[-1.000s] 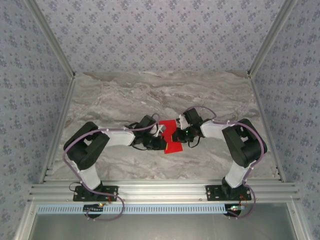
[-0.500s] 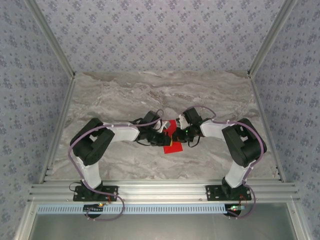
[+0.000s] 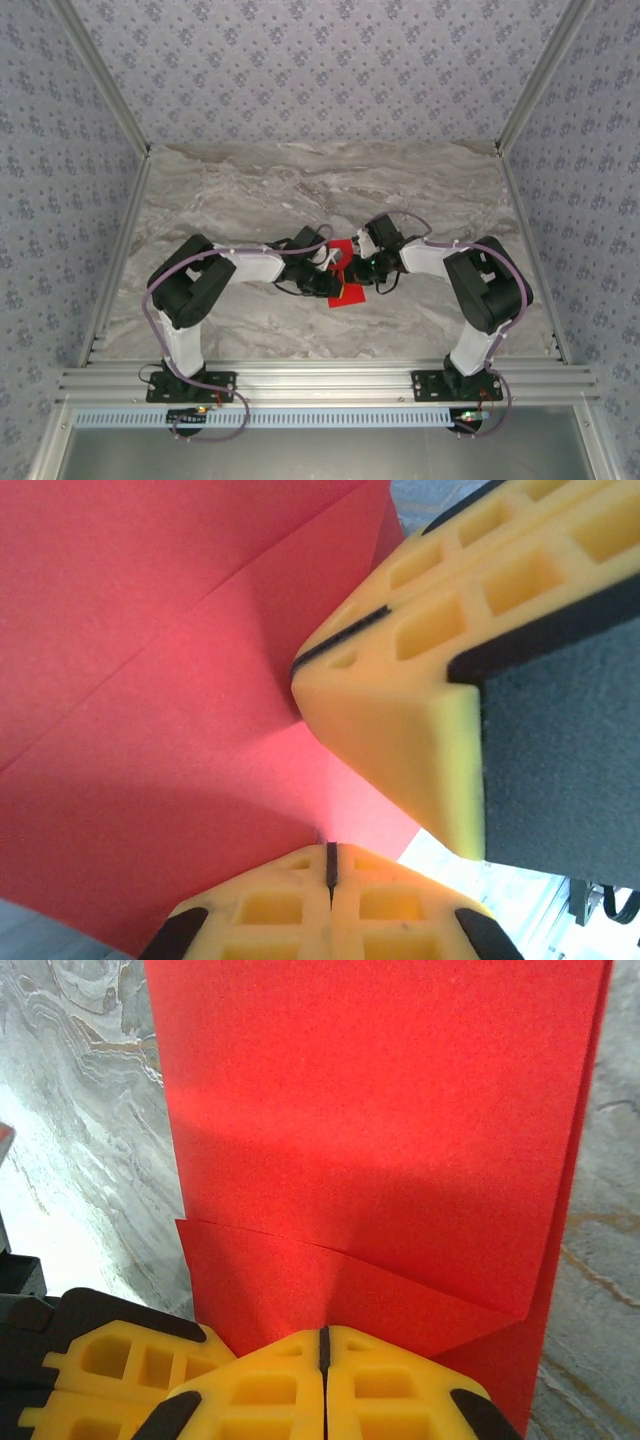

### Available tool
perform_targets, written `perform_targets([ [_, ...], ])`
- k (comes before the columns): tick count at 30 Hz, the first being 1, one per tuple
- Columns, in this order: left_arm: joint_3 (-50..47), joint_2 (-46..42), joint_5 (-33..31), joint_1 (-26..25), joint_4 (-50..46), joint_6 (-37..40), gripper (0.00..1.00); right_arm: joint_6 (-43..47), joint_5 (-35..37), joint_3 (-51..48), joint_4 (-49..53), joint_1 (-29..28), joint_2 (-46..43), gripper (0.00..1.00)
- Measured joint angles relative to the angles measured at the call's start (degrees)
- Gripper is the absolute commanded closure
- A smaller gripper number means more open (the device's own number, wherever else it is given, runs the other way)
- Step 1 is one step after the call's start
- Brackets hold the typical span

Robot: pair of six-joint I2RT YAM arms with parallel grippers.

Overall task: Fold a paper plane with a square sheet of paper (fold left side to right side)
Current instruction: Fold the triangle a second time at the center of the table.

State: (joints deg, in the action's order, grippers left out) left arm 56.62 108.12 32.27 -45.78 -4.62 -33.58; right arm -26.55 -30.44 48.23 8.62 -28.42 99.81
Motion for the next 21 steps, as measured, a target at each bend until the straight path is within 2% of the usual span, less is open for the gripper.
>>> perform_targets([
  [21,-8.4,-8.5,-3.3,-1.3,-3.6,2.7,1.0,0.0,-0.3,0.7,1.1,0.1,0.5,0.96],
])
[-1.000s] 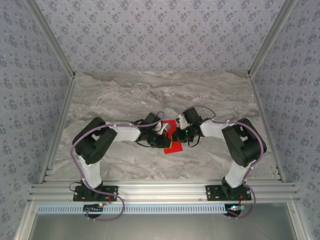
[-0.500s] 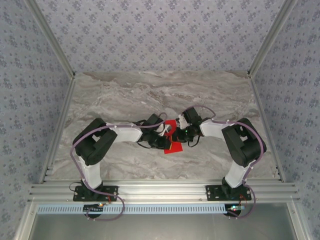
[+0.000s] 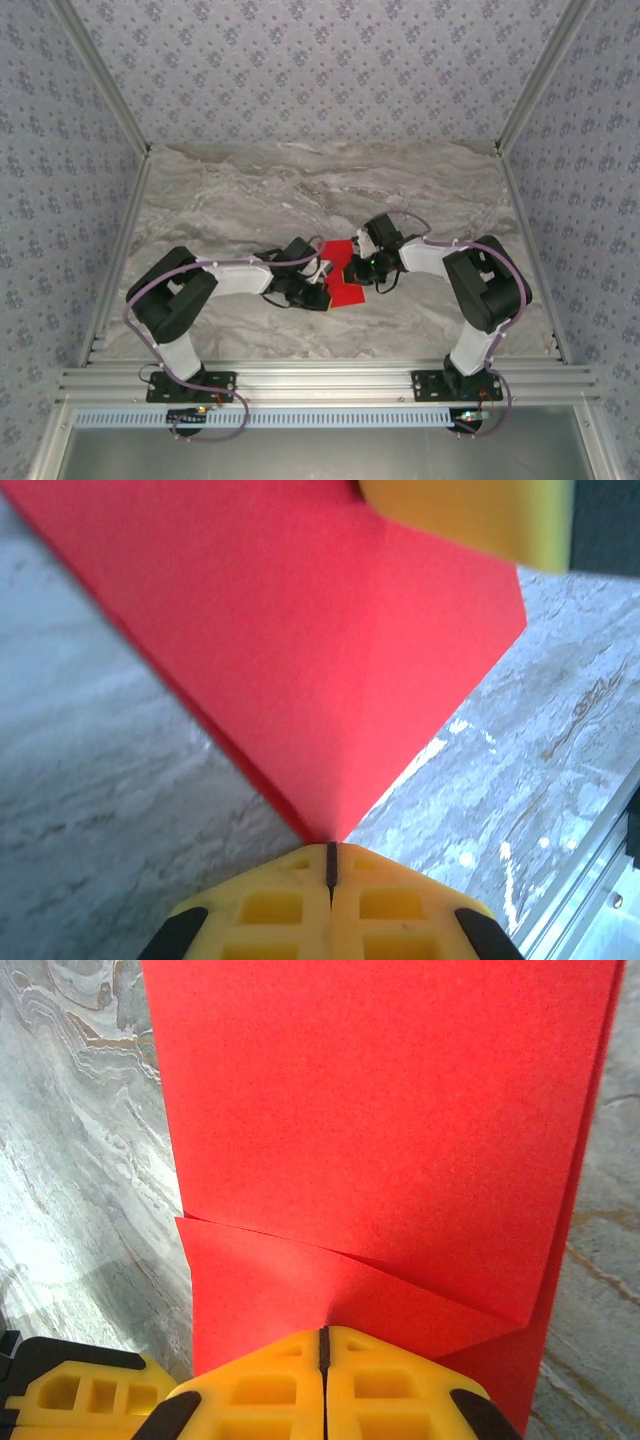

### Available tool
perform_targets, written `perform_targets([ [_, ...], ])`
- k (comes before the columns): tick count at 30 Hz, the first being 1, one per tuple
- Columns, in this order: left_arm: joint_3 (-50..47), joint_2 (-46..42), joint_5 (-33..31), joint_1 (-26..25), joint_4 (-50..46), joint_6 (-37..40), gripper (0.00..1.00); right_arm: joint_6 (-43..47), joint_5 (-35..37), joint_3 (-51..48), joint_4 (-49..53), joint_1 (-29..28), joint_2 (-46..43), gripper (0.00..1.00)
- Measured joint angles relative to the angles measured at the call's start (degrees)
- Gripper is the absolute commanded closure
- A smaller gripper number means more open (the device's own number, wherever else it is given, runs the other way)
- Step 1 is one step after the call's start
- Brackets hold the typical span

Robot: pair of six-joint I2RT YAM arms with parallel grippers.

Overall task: Fold a paper plane with a square sheet of paper (fold left side to right side)
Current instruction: Fold the triangle a second time at the center of the table, then turn over the paper at the center of the table.

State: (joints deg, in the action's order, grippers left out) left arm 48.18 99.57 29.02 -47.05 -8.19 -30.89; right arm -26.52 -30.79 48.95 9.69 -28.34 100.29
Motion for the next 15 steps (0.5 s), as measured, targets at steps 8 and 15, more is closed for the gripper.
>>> perform_targets([
  [8,-4.9,-6.3,0.4,2.5,-2.1,-1.4,0.9,-0.2,-0.3,-0.1,-0.3,0.2,-0.7,0.8],
  [15,-5.5,-10.6,2.3,8.1,6.3,-5.6,0.55,0.0,2.2,-2.7,-2.7,1.7,-12.7,0.47],
])
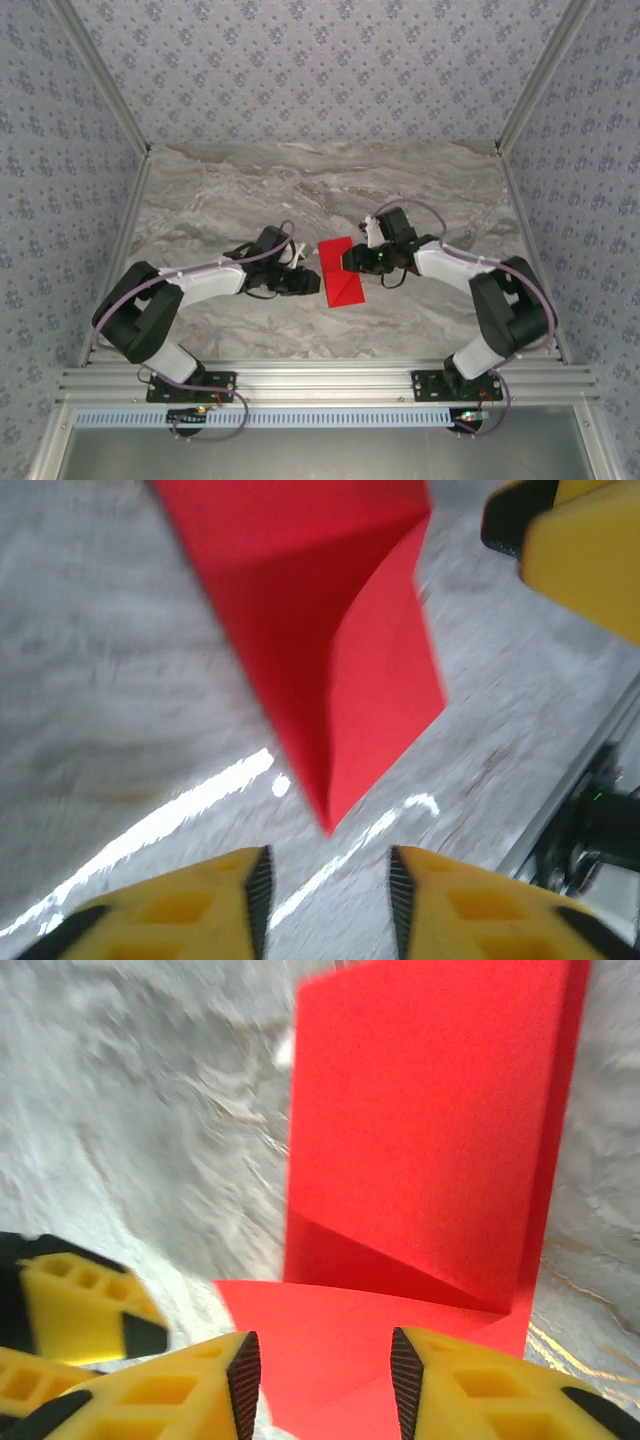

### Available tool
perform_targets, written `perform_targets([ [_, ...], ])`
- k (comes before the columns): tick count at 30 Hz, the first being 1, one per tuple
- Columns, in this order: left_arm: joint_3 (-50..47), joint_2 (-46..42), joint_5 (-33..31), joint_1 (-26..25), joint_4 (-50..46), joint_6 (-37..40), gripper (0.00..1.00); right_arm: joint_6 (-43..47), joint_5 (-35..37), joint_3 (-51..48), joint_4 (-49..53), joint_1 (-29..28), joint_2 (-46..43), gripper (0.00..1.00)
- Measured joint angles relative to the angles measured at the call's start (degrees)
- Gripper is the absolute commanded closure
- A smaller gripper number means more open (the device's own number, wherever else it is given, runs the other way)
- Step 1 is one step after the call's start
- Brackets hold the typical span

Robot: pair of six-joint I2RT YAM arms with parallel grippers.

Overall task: Fold a paper plane with a square sheet of paper (fold left side to right side)
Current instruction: Turn over the paper at the center of the table.

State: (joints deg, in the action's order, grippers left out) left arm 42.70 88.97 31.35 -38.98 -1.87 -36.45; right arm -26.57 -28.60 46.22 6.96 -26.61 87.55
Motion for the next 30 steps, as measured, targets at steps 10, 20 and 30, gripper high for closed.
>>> perform_targets([
  [10,5.1,8.9,3.1,0.1,7.2,-1.7,0.51,0.5,2.4,-6.9,0.3,3.6,-9.1,0.38],
  [20,8.0,13.2,2.9,0.1,8.2,-1.4,0.9,-0.2,1.1,-8.9,-0.3,3.2,-9.0,0.35],
  [30,6.0,10.8,-0.2,0.1,7.7,-1.0,0.92,-3.6,-2.7,-8.2,-5.7,-0.5,-0.9,0.36],
])
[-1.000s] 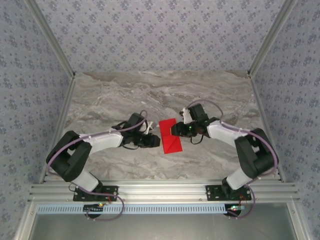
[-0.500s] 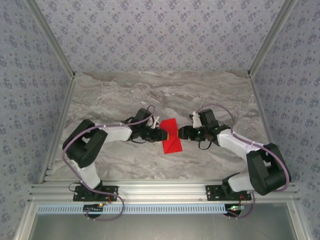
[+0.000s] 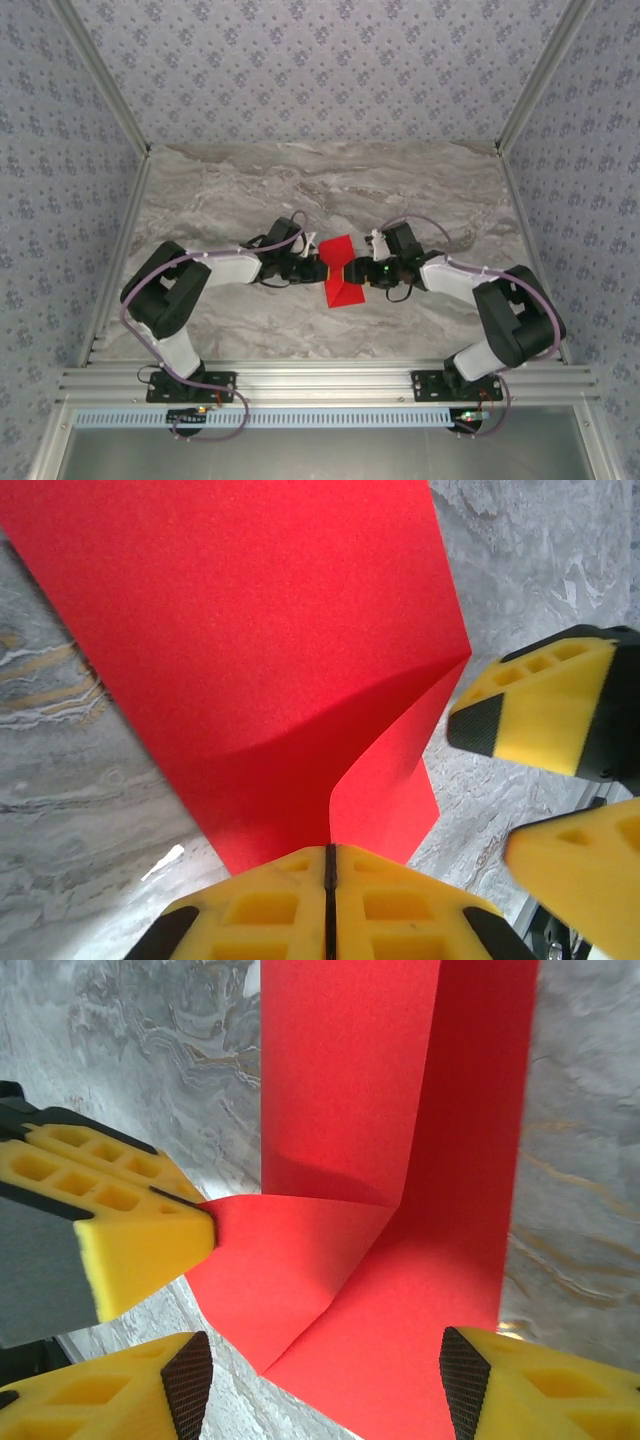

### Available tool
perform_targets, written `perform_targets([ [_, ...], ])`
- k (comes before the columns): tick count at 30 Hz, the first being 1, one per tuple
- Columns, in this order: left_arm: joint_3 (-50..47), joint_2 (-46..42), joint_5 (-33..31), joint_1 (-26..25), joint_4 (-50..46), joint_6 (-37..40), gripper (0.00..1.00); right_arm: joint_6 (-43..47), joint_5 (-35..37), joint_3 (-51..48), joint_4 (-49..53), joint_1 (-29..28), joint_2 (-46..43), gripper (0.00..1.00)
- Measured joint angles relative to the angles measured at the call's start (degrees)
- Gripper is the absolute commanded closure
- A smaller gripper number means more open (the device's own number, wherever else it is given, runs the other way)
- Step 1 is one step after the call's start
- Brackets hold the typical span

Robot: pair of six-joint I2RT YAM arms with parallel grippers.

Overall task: Fold a paper plane with a square sheet of paper (fold left side to right side)
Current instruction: Turn over the paper at the center of the table.

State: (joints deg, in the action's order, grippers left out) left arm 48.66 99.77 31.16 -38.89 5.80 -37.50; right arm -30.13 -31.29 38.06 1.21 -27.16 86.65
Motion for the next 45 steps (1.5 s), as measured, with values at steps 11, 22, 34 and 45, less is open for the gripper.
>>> perform_targets([
  [11,-0.9,-1.2,-2.4,0.0,-1.0,0.6,0.82,-3.1,-2.6,3.5,-5.7,-1.7,8.2,0.62],
  [22,-8.0,-15.0,-4.1,6.6,-0.1,-2.4,0.27,-3.0,-7.1,4.5,-8.8,1.5,7.0,0.95],
  [34,-11.7,-35.5,1.1,12.0,13.6,-14.6,0.07,-8.0,-13.2,8.5,-17.0,7.2,-10.3,0.94],
  [45,-6.3,-31.2,4.3,5.7,23.3,-19.8,0.14,-14.3,-12.4,12.3,-20.3,1.5,-15.6,0.94],
])
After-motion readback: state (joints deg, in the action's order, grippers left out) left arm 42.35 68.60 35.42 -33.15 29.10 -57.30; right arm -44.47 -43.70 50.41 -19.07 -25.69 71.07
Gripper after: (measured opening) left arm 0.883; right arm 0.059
